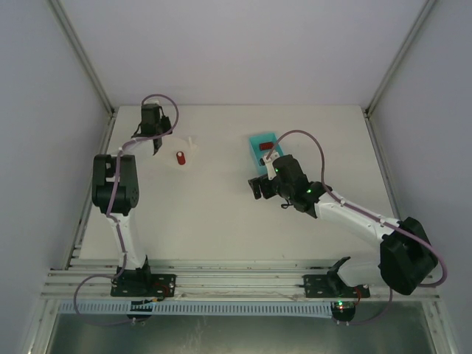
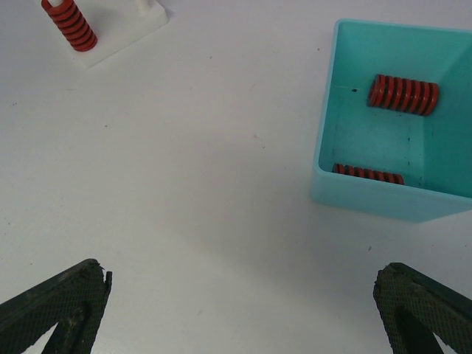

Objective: Install the large spring

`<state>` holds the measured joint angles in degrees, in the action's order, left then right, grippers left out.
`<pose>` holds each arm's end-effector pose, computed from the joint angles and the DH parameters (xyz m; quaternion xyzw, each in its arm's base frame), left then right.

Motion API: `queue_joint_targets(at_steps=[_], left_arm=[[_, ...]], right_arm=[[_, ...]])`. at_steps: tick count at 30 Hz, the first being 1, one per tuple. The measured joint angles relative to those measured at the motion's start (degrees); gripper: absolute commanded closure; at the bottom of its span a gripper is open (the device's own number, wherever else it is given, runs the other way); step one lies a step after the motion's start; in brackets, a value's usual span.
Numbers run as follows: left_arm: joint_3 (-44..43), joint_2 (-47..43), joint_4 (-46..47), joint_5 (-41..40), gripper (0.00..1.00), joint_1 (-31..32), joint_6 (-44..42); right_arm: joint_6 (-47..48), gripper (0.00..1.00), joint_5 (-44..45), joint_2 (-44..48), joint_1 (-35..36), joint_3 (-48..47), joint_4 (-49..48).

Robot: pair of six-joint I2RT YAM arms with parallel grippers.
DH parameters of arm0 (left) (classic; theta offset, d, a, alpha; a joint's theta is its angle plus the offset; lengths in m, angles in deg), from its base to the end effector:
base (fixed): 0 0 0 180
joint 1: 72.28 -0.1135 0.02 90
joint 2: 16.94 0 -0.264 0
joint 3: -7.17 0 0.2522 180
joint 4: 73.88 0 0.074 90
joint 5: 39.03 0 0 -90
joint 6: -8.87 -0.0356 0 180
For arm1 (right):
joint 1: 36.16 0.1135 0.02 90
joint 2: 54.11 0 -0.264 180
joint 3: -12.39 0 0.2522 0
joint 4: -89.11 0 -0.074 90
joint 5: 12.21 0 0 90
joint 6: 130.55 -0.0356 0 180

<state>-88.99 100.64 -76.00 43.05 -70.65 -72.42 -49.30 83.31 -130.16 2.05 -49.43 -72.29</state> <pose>0.4771 -0.0087 0.2118 -0.0893 0.8306 0.0083 0.5497 0.2322 0.1784 0.2484 -0.2007 0.8541 0.1516 0.4552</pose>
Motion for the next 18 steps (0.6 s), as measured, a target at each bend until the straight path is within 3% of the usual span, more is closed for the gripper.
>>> queue_joint_targets(at_steps=[2, 18], left_arm=[[0.0, 0.2, 0.0, 0.0, 0.95, 0.0, 0.1], [0.0, 4.2, -1.5, -0.1, 0.48, 0.0, 0.5]], right_arm=[[0.0, 0.01, 0.0, 0.0, 0.0, 0.0, 0.0], [0.0, 0.01, -0.1, 0.0, -0.3, 0.0, 0.0]])
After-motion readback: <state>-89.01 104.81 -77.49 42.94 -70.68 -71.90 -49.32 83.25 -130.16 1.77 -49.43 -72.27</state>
